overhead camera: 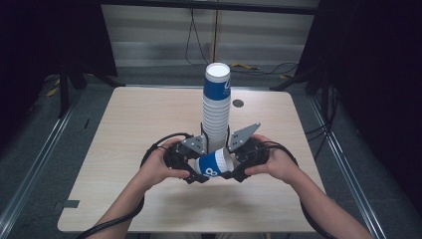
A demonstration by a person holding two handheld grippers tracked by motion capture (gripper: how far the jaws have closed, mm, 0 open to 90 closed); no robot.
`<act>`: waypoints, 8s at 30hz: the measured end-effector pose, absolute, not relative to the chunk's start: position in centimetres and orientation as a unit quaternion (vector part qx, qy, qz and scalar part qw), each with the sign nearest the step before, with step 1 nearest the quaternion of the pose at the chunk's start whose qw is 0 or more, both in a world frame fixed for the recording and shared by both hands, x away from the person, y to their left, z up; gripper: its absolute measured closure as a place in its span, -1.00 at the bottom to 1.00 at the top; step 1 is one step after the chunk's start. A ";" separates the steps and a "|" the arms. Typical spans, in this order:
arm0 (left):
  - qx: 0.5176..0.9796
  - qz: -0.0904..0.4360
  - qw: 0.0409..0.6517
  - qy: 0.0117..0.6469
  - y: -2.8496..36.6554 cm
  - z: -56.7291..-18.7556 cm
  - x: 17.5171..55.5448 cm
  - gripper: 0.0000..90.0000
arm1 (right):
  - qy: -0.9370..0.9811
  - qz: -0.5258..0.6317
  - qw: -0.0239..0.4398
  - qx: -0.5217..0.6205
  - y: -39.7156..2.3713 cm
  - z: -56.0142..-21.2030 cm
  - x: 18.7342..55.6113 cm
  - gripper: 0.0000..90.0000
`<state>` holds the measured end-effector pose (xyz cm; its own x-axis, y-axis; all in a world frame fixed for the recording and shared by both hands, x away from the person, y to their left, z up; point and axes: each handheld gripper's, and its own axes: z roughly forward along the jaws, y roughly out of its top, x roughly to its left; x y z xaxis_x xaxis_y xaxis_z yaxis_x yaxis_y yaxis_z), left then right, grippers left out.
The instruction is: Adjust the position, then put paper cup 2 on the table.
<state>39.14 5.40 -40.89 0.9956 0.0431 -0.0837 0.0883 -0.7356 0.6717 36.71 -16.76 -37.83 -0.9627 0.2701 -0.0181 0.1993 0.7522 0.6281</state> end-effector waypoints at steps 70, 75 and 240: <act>0.926 0.000 0.359 0.116 9.5 -44.4 37.9 -0.63 | 0.979 0.158 0.058 0.111 -15.3 -41.0 34.8 -0.68; 0.926 0.001 0.358 0.118 9.6 -44.4 37.9 -0.63 | 0.980 0.158 0.058 0.107 -15.1 -41.0 34.8 -0.69; 0.902 0.067 0.359 0.231 20.8 -50.7 39.6 -0.74 | 0.865 0.358 0.133 0.326 -31.5 -50.1 30.4 -0.79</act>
<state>39.59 20.82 -50.74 0.8846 0.4641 -0.0455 0.3685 -0.6360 0.6780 30.38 -31.47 -50.06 -0.7513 0.6599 0.0027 0.4690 0.5311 0.7056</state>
